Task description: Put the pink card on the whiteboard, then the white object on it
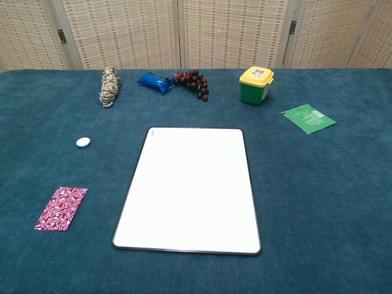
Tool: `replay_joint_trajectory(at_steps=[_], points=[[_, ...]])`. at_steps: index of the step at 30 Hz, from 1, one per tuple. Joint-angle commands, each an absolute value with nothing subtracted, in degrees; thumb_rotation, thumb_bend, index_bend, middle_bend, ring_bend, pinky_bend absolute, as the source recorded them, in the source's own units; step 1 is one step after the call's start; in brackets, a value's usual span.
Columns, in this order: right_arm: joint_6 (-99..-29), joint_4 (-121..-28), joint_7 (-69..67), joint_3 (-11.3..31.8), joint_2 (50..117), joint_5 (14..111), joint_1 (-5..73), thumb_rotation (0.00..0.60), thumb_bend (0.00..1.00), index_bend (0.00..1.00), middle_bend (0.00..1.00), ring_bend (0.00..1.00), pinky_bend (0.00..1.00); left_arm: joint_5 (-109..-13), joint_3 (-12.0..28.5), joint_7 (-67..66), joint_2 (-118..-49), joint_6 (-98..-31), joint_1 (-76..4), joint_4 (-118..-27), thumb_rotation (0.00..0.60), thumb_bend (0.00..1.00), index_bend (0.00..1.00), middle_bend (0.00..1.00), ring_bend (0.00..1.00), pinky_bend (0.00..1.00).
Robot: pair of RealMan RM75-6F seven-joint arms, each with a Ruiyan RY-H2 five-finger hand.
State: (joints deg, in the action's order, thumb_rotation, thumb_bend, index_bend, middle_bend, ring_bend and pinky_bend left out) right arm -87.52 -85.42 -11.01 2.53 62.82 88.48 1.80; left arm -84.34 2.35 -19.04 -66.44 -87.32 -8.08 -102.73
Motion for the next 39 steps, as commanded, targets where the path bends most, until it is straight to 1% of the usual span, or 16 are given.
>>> replay_joint_trajectory(at_steps=[1, 10, 14, 20, 29, 33, 39], points=[[-87.6, -85.5, -11.0, 2.5, 62.7, 88.3, 1.7, 0.600, 0.23, 0.04, 0.10, 0.10, 0.00, -85.0, 2.6, -19.8, -67.0, -85.8, -9.2, -102.8, 0.600, 0.29, 0.17, 0.13, 0.11, 0.00], [-87.3, -85.7, -10.7, 2.6, 62.7, 87.7, 1.5, 0.600, 0.23, 0.04, 0.10, 0.10, 0.00, -87.4, 2.1, -22.1, -69.1, -78.0, -14.1, -101.9, 0.600, 0.29, 0.17, 0.12, 0.09, 0.00], [-87.2, -85.8, -10.6, 2.6, 62.6, 87.4, 1.4, 0.600, 0.23, 0.04, 0.10, 0.10, 0.00, -86.1, 1.6, -24.4, -70.0, -72.2, -16.9, -102.8, 0.600, 0.28, 0.16, 0.09, 0.06, 0.00], [-86.8, -85.6, -10.7, 2.6, 62.6, 87.0, 1.4, 0.600, 0.23, 0.04, 0.10, 0.10, 0.00, -83.2, 1.5, -28.0, -72.6, -65.9, -20.2, -102.8, 0.600, 0.28, 0.14, 0.06, 0.04, 0.00], [-86.4, -85.4, -10.8, 2.7, 62.7, 86.5, 1.3, 0.600, 0.23, 0.04, 0.10, 0.10, 0.00, -79.1, -0.2, -31.7, -74.1, -59.7, -23.0, -103.3, 0.600, 0.28, 0.13, 0.04, 0.03, 0.00], [-86.1, -85.0, -11.2, 2.7, 62.9, 86.4, 1.3, 0.600, 0.23, 0.04, 0.10, 0.10, 0.00, -77.0, -0.4, -32.5, -74.5, -58.1, -23.9, -103.0, 0.600, 0.28, 0.15, 0.04, 0.02, 0.00], [-86.2, -84.4, -11.7, 2.7, 63.2, 86.4, 1.3, 0.600, 0.23, 0.04, 0.10, 0.10, 0.00, -72.4, -0.2, -34.4, -74.4, -56.2, -25.4, -104.5, 0.600, 0.28, 0.15, 0.03, 0.01, 0.00]])
